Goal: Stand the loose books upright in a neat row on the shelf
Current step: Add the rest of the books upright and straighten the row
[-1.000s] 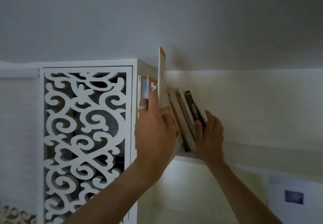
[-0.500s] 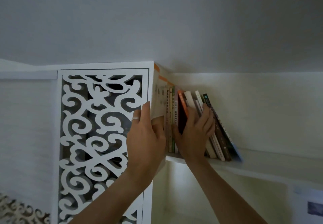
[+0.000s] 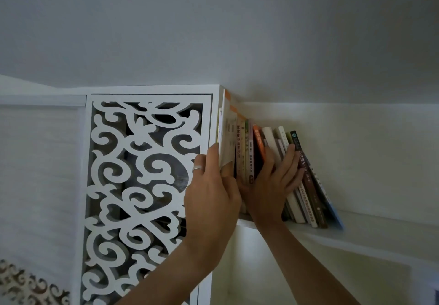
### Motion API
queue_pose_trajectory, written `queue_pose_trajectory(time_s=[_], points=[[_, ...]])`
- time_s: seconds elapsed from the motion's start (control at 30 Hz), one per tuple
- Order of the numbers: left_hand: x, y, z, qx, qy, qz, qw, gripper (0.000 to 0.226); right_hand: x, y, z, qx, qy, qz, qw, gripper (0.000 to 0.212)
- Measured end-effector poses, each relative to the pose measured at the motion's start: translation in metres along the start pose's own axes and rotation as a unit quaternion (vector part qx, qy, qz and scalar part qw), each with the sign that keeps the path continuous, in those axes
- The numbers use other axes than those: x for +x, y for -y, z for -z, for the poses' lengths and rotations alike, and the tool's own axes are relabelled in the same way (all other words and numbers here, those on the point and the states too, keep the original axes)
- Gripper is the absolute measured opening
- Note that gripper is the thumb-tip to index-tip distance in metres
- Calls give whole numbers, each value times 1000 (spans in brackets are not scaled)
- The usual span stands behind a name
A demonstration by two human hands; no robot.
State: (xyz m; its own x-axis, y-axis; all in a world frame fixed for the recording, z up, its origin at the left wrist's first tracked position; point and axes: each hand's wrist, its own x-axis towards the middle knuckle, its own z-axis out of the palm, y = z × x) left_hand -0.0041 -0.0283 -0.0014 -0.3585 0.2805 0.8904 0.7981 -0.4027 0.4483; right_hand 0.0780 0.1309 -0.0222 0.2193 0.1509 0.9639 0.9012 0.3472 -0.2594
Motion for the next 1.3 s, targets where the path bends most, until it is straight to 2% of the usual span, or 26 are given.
queue_pose_trajectory(time_s=[0.23, 0.37, 0.6, 0.77, 0.93, 1.13, 1.3], points=[[-4, 1, -17, 8, 8, -4, 1000, 36, 2, -24, -4, -14, -28, 27, 999, 97], [-4, 5, -40, 12, 19, 15, 1000, 44, 3, -24, -2, 4, -22, 26, 999, 93], [10, 20, -76, 46, 29, 52, 997, 49, 2, -23, -3, 23, -28, 20, 999, 98], [9, 25, -75, 36, 25, 87, 995, 47, 3, -25, -3, 38, -31, 5, 999, 92], [2, 21, -72, 30, 18, 65, 997, 49, 4, -24, -4, 5, -34, -3, 999, 84], [5, 17, -78, 50, 39, 34, 997, 54, 5, -22, -10, -21, -38, -10, 999, 97], [4, 21, -77, 57, 31, 70, 995, 50, 4, -21, -11, -24, -48, -14, 998, 83]])
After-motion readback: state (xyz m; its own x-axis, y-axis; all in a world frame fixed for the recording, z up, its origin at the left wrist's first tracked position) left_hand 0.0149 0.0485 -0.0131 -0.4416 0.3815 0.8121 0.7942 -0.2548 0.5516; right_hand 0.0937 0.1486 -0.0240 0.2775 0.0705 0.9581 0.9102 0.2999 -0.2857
